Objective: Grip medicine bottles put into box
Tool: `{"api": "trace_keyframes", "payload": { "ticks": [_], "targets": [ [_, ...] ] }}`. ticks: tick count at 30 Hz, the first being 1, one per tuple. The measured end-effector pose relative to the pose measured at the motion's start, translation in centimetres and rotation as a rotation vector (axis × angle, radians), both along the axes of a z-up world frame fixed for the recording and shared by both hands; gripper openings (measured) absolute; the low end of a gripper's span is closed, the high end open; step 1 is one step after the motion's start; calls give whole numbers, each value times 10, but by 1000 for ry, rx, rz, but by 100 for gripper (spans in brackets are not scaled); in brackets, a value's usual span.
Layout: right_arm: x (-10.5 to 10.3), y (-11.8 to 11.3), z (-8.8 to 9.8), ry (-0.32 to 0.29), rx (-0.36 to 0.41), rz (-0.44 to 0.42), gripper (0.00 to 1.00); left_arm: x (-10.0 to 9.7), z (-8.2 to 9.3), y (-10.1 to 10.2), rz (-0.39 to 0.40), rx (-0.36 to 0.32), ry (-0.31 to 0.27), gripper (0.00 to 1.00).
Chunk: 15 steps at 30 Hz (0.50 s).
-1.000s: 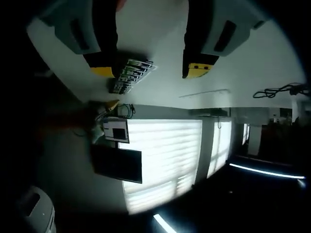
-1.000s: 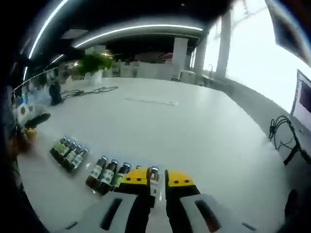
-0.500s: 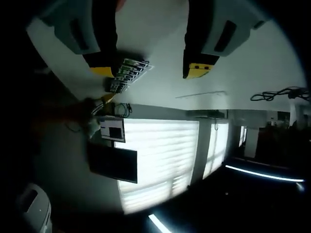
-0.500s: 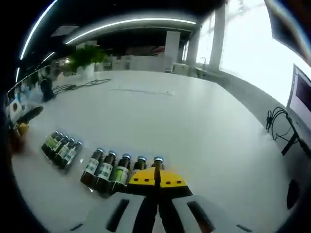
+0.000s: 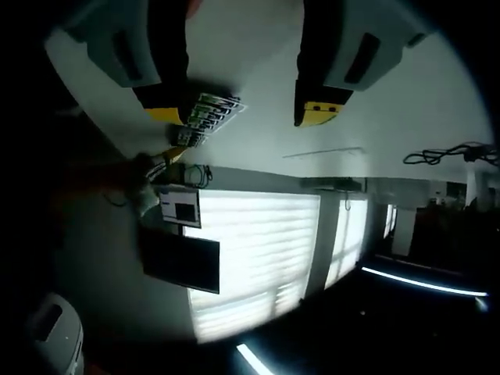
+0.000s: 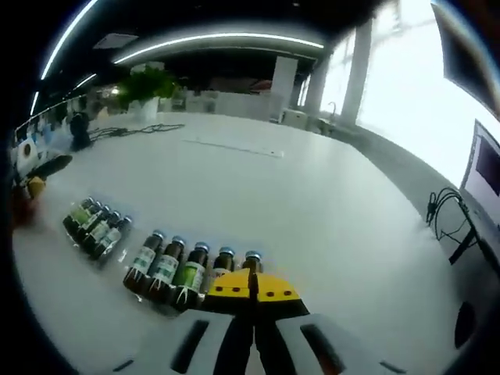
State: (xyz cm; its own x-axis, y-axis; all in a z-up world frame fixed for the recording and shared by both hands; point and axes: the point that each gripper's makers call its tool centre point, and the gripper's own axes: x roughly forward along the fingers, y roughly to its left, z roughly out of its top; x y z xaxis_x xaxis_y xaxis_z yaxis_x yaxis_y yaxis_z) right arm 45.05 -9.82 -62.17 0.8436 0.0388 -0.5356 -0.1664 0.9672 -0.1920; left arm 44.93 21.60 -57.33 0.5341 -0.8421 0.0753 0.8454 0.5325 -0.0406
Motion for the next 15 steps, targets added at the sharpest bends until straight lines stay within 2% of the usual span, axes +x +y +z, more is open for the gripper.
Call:
{"api": "trace_keyframes", "payload": {
  "ticks": [3,6,9,12,15],
  "targets": [
    [-2,-2,0,6,14,-23,0,0,0,0,-1,2,0,47],
    [-3,-4,0,-14,52,-47,0,0,0,0,-2,1,-1,47],
    [-5,-6,0,-20,116,-81,0,-1,0,0,-4,-2,-1,47],
    [-5,-10,-1,-29,124,-105,0,-1,0,-1,-6,-1,-1,47],
    [-7,-8,-1,-40,99,-102,0,-2,1,0,-8,-7,-3,47]
  ]
}}
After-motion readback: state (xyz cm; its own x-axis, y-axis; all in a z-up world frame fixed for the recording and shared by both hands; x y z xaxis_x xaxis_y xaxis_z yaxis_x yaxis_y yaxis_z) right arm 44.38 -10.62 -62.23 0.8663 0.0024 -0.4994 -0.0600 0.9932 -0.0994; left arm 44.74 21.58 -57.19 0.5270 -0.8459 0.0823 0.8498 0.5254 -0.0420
